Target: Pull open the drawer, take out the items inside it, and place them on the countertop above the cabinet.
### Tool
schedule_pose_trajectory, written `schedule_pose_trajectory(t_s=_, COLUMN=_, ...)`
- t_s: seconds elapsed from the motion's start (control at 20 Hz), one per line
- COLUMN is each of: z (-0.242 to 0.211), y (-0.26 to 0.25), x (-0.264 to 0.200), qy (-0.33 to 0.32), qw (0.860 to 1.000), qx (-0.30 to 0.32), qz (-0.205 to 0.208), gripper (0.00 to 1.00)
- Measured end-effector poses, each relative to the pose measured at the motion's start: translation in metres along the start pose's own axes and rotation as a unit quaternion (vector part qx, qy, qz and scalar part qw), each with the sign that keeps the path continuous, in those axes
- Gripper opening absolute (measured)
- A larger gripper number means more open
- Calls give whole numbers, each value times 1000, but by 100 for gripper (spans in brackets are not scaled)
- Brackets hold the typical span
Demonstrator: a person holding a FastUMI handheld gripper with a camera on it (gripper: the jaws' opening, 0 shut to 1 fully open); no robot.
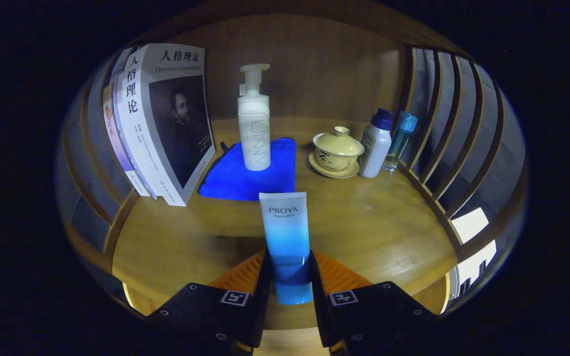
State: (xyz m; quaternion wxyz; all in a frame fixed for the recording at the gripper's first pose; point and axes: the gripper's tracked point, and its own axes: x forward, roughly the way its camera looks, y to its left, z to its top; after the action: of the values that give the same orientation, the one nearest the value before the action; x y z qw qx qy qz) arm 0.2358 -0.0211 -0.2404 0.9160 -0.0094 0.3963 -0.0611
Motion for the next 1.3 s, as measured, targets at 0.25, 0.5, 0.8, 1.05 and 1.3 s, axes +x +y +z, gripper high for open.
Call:
schedule_pose_trajectory(t_s=0.25, z=4, y=2, x=5, qy=-13, qw=1000, qx=3, qz=11, gripper=48)
schedule_pose_trajectory(t_s=0.5, z=17, y=16, x=-17, qy=-57, qw=997, qx=11, qz=47, gripper=81)
schedule_pose_trajectory(t_s=0.8, z=27, y=21, x=-91, qy=-163, qw=980, qx=57, qz=99, gripper=94)
schedule_pose_trajectory(t_s=1.05, z=21, y=2, x=-167, qy=-264, qw=958, qx=52, qz=101, gripper=94)
schedule_pose_trajectory(t_s=1.3, z=-6, y=-6, x=-214, qy=-307, qw=943, qx=70, qz=105, gripper=94)
